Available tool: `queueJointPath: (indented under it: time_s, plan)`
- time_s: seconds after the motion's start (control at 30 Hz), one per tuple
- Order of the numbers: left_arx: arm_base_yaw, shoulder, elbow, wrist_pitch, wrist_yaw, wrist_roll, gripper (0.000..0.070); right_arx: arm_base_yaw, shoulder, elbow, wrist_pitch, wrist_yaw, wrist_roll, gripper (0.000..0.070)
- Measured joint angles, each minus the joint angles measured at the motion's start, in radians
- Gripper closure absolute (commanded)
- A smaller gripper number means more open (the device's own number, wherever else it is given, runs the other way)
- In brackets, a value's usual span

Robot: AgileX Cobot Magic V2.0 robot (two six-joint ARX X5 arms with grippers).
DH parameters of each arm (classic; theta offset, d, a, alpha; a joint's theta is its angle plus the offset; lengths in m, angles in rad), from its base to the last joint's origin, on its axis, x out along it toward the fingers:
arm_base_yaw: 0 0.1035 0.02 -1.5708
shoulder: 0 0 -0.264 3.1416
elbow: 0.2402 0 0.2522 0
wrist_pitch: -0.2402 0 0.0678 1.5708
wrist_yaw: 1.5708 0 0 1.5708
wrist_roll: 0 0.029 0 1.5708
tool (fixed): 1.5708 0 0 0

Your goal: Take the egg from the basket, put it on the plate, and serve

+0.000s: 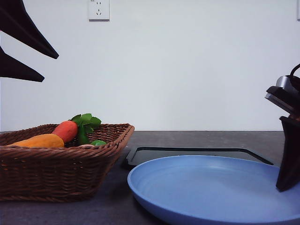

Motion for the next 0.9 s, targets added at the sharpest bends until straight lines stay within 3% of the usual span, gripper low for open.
queueJointPath:
  time_s: [0.2, 0.4, 0.7, 0.9]
  plan:
    - [-0.001, 0.000, 0.000, 0.000, 0.000, 0.000, 0.0291, -0.001, -0.021, 0.000, -0.001, -0.008, 0.002, 0.0700]
    - [-0.032, 0.000, 0.000, -0.004, -0.012, -0.005, 0.0290, -0.001, -0.133, 0.000, -0.035, 0.012, 0.011, 0.0700]
    - [-0.198, 0.064, 0.000, -0.005, -0.245, -0.024, 0.0290, -0.049, -0.355, 0.000, -0.058, 0.090, 0.051, 0.0700]
    - [-0.275, 0.199, 0.041, -0.011, -0.323, -0.030, 0.0288, -0.101, -0.449, 0.000, -0.059, 0.095, 0.060, 0.0700]
